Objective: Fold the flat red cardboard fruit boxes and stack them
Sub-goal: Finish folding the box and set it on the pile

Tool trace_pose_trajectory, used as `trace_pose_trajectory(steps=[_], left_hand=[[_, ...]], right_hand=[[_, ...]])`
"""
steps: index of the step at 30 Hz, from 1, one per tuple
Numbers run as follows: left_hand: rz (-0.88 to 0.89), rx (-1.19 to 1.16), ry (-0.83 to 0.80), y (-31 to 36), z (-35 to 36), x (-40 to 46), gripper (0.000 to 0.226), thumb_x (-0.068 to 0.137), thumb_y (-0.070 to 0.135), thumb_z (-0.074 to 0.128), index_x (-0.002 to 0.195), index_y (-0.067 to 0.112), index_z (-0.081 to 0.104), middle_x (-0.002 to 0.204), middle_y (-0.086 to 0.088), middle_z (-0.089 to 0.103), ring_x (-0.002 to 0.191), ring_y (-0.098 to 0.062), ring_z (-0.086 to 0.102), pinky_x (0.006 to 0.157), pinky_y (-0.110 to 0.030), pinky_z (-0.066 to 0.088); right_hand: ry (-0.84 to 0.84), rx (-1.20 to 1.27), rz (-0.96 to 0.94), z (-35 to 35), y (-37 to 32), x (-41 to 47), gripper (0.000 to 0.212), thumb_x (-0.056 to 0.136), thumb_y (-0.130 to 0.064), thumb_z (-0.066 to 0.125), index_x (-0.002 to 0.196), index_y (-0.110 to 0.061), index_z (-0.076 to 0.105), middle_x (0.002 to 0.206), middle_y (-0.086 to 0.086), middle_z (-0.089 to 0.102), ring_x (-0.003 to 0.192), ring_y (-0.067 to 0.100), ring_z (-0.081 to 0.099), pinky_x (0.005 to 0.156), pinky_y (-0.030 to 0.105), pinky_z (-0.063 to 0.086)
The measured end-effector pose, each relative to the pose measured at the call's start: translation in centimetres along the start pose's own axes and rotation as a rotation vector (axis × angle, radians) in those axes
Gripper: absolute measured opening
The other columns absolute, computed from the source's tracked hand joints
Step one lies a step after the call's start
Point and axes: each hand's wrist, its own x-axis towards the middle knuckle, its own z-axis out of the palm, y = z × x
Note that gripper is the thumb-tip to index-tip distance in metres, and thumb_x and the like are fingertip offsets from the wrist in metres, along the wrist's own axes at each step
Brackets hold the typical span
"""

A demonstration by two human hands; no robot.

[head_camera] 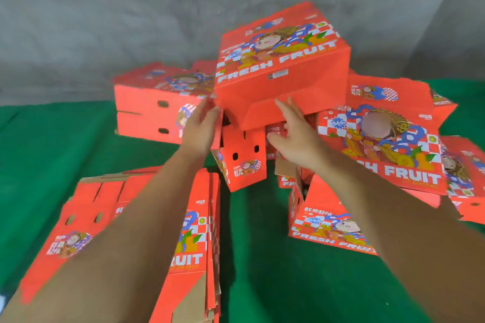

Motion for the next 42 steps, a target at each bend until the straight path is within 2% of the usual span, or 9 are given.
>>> trace_pose_trajectory(steps=[4,7,14,24,28,32,37,40,42], left_hand=[[-0.074,0.157,-0.312,0.7,-1.0,2.1,0.030,0.104,0.023,0.061,0.134,0.024,0.057,0.123,0.001,0.062,0.111,-0.011,0.055,0.094,-0.019,0.044],[-0.052,0.169,-0.323,-0.2,0.0,1.3,0.038,0.104,0.012,0.061,0.141,0.013,0.053,0.118,-0.016,0.068,0.100,-0.016,0.059,0.086,-0.019,0.048],[0.047,0.095,-0.184,-4.1,2.0,-2.9,0.068,0.107,0.013,0.054,0.162,0.022,0.017,0.105,-0.009,0.068,0.090,-0.013,0.060,0.080,-0.016,0.048],[-0.052,-0.067,-0.075,-4.5,2.4,-9.4,0.030,0.107,0.024,0.057,0.136,0.020,0.061,0.129,0.001,0.066,0.123,-0.017,0.061,0.109,-0.034,0.047],[-0.156,-0.166,-0.026,-6.9,2.0,-14.2,0.026,0.107,0.014,0.055,0.131,0.015,0.064,0.117,-0.002,0.070,0.106,-0.012,0.063,0.102,-0.033,0.048],[-0.289,-0.129,0.047,-10.5,0.0,-19.8,0.023,0.104,0.011,0.056,0.124,0.018,0.066,0.119,-0.008,0.071,0.117,-0.031,0.065,0.104,-0.039,0.052],[-0.335,0.683,0.202,-17.1,-5.9,-27.5,0.051,0.096,0.033,0.065,0.145,0.023,0.056,0.160,-0.009,0.043,0.151,-0.033,0.031,0.125,-0.047,0.020],[-0.319,1.094,-0.126,-20.2,-8.8,-32.5,0.077,0.101,0.050,0.048,0.164,0.041,0.005,0.173,0.001,-0.013,0.158,-0.035,-0.014,0.126,-0.047,-0.007],[-0.257,1.197,-0.266,-20.6,-9.3,-34.1,0.083,0.100,0.046,0.047,0.163,0.040,-0.006,0.171,0.000,-0.022,0.157,-0.037,-0.020,0.127,-0.048,-0.008]], right_hand=[[-0.065,-0.037,0.114,0.3,-0.2,2.2,0.071,0.097,-0.022,0.058,0.161,-0.020,0.028,0.147,0.003,0.044,0.089,0.011,0.049,0.070,0.019,0.041],[-0.016,0.005,0.149,0.9,0.2,2.1,0.062,0.095,-0.026,0.059,0.154,-0.023,0.041,0.119,0.005,0.058,0.092,0.015,0.051,0.077,0.025,0.040],[0.027,0.072,0.106,3.6,0.7,-0.9,0.043,0.093,-0.025,0.059,0.135,-0.029,0.060,0.134,-0.007,0.062,0.117,0.010,0.060,0.092,0.028,0.046],[-0.004,0.147,0.088,6.0,0.1,-5.8,0.038,0.097,-0.023,0.059,0.134,-0.028,0.061,0.130,-0.009,0.064,0.088,0.006,0.067,0.086,0.028,0.055],[-0.110,0.187,0.137,8.9,0.3,-9.2,0.037,0.096,-0.018,0.058,0.129,-0.034,0.059,0.128,-0.011,0.062,0.074,0.003,0.062,0.068,0.018,0.051],[-0.253,0.247,0.319,13.8,0.7,-14.1,0.043,0.096,-0.020,0.058,0.139,-0.027,0.056,0.127,-0.006,0.060,0.104,0.010,0.062,0.084,0.025,0.047],[-0.490,0.361,0.673,19.2,1.1,-20.4,0.063,0.097,-0.022,0.060,0.155,-0.021,0.035,0.124,0.002,0.060,0.110,0.019,0.060,0.093,0.032,0.048],[-0.589,0.490,0.834,21.0,0.8,-23.0,0.041,0.097,-0.020,0.059,0.137,-0.020,0.049,0.115,0.007,0.068,0.126,0.031,0.056,0.102,0.042,0.053],[-0.562,0.555,0.856,21.9,0.7,-23.8,0.014,0.098,-0.019,0.058,0.108,-0.027,0.053,0.114,0.008,0.069,0.089,0.016,0.063,0.103,0.046,0.054]])
